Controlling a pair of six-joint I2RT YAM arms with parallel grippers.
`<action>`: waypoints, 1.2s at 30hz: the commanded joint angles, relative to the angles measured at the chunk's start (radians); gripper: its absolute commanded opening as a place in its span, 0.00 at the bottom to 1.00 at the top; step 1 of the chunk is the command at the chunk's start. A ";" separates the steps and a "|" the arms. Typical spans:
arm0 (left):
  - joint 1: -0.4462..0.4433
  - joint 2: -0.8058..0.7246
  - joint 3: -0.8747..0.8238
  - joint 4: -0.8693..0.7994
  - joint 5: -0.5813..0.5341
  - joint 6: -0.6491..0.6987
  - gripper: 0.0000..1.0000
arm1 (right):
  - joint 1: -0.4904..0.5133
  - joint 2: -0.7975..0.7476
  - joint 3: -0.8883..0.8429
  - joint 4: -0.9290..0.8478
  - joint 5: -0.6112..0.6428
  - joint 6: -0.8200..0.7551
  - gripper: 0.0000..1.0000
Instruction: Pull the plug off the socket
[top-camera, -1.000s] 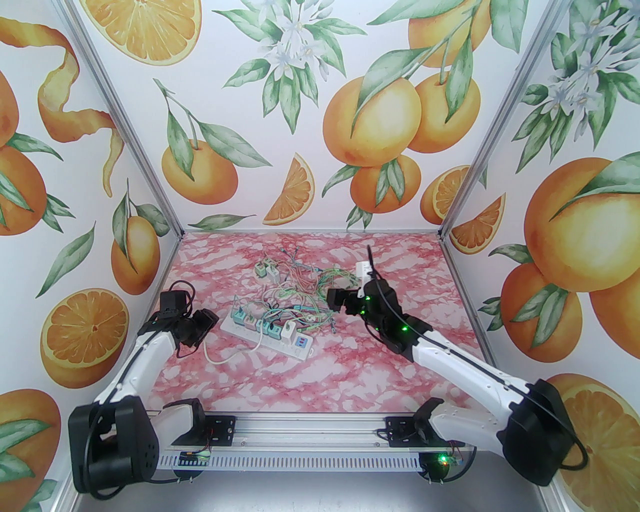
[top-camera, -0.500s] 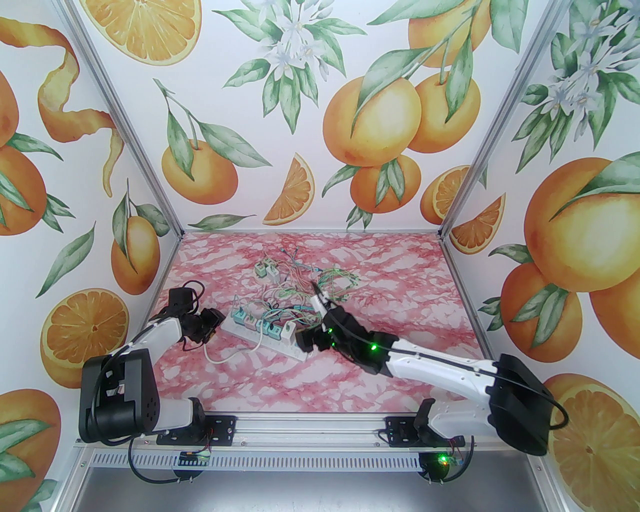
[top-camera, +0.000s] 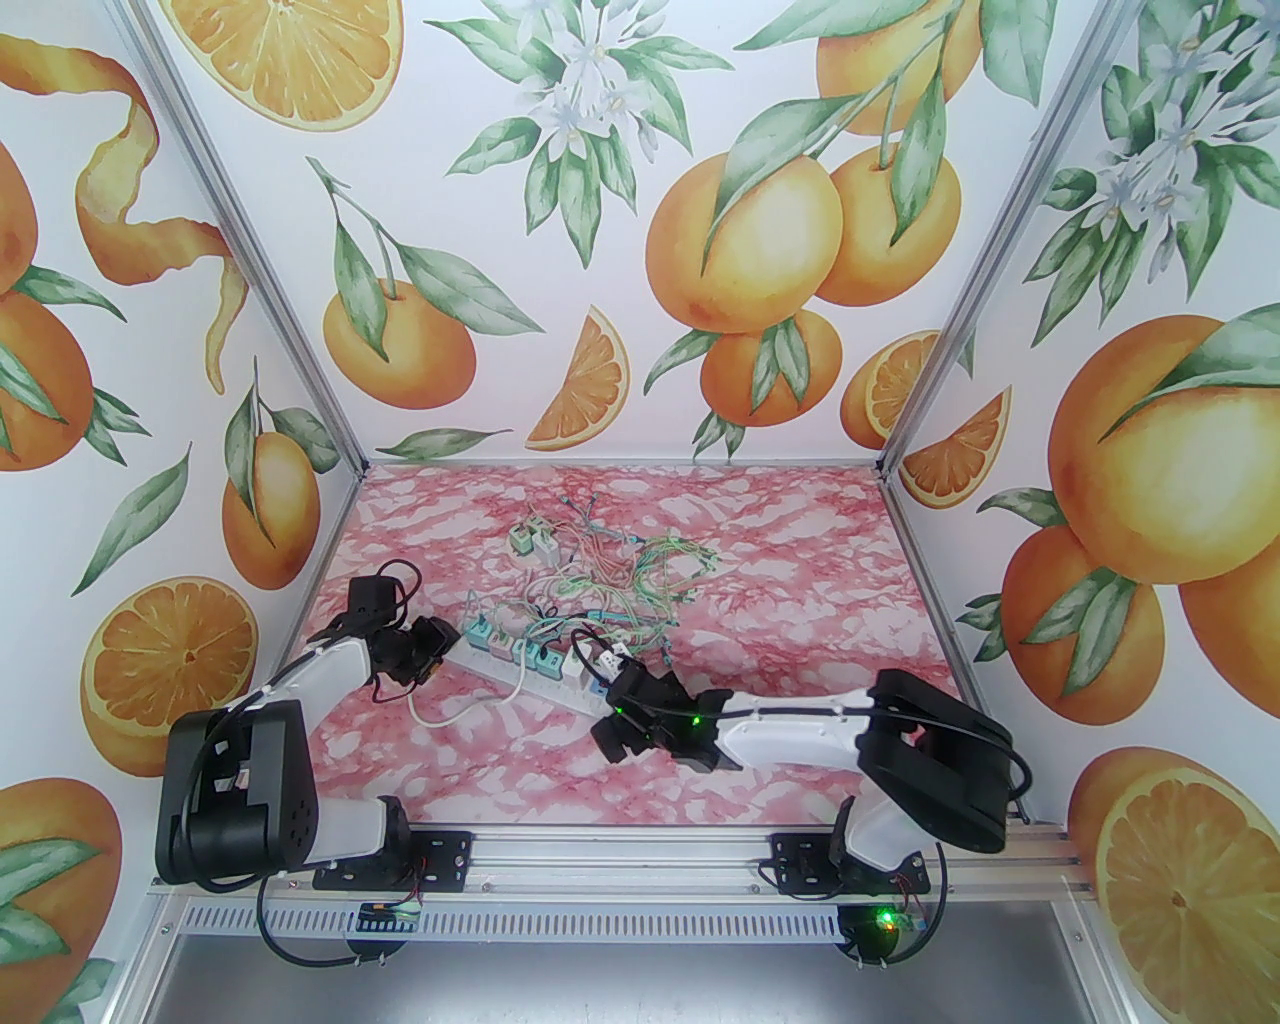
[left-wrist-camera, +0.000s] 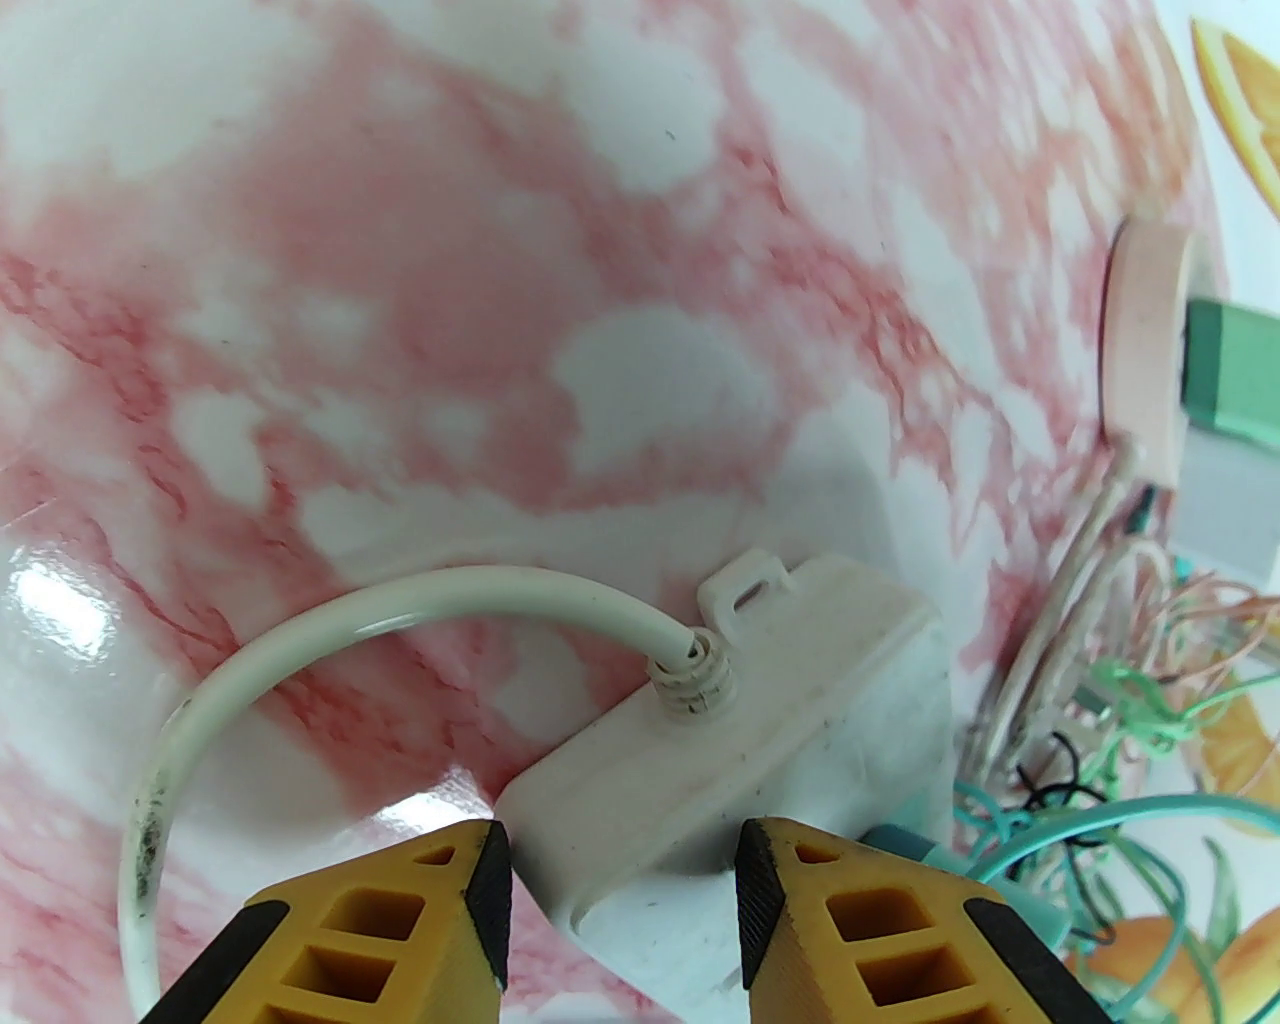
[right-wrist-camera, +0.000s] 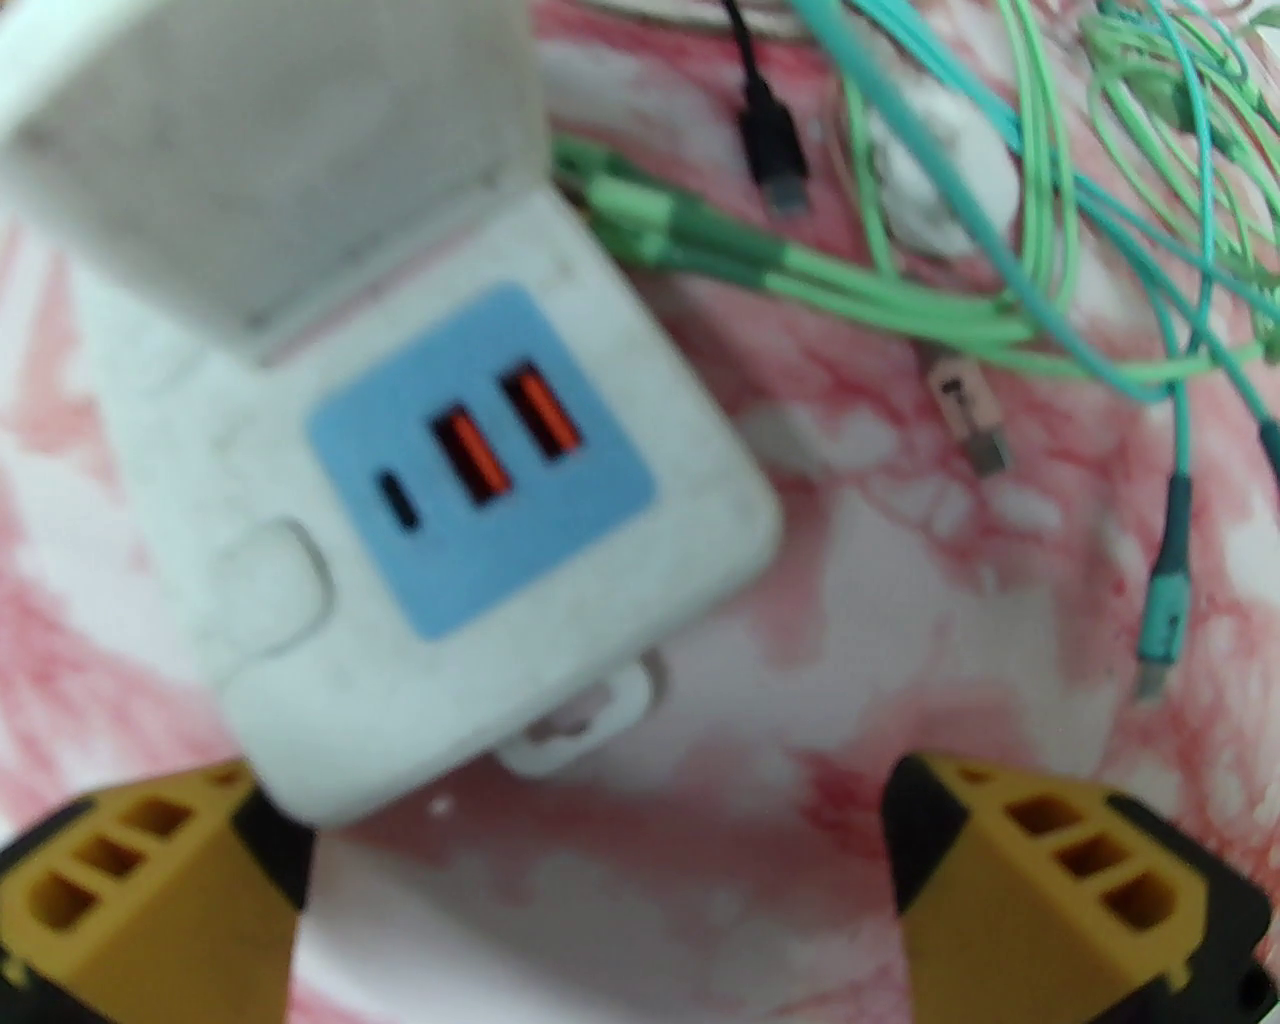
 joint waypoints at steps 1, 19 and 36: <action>-0.054 -0.036 -0.024 -0.001 0.020 -0.024 0.41 | -0.026 0.023 0.044 -0.041 0.146 0.041 1.00; -0.509 0.077 0.060 0.156 -0.040 -0.269 0.41 | -0.382 -0.005 0.052 -0.019 0.125 0.013 1.00; -0.534 -0.042 0.184 -0.106 -0.168 -0.061 0.51 | -0.466 0.079 0.213 -0.045 0.028 -0.051 1.00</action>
